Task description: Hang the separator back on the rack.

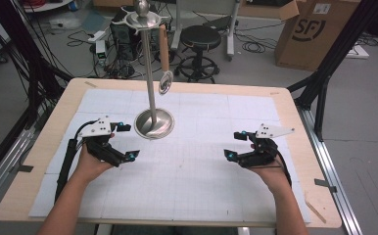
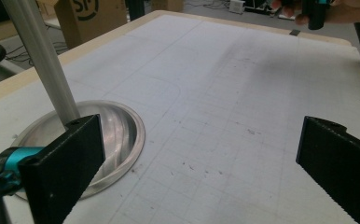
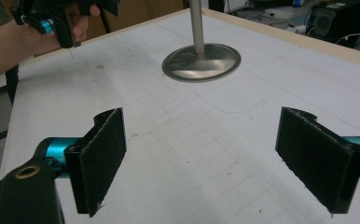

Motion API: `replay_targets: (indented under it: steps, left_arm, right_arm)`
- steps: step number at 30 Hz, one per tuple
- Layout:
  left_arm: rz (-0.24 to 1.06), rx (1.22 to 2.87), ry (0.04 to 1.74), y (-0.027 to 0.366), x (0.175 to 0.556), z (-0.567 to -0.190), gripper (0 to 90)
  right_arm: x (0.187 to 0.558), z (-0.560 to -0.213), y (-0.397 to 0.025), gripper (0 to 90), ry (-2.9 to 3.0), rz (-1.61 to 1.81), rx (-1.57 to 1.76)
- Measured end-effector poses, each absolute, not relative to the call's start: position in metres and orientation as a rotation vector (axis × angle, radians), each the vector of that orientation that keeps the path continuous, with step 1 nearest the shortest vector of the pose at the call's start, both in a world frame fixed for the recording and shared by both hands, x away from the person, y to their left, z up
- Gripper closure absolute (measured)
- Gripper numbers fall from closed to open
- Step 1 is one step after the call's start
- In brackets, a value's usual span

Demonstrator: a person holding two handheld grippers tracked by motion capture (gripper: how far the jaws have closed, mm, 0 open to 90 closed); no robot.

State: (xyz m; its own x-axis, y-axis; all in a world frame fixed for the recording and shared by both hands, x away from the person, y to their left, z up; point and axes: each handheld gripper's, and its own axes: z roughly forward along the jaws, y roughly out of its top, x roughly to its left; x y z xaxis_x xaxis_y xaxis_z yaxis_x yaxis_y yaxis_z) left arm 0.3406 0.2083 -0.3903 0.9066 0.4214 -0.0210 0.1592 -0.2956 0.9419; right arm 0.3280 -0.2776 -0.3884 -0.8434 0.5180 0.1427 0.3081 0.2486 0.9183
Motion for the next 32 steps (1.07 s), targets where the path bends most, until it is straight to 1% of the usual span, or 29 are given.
replay_targets:
  steps: [32]
  left_arm:
    - [0.274,1.87,0.432,0.2093,0.3397,-0.3904,1.7]
  right_arm:
    - [0.3272,-0.3886,-0.2857,15.1,2.314,1.667,0.801]
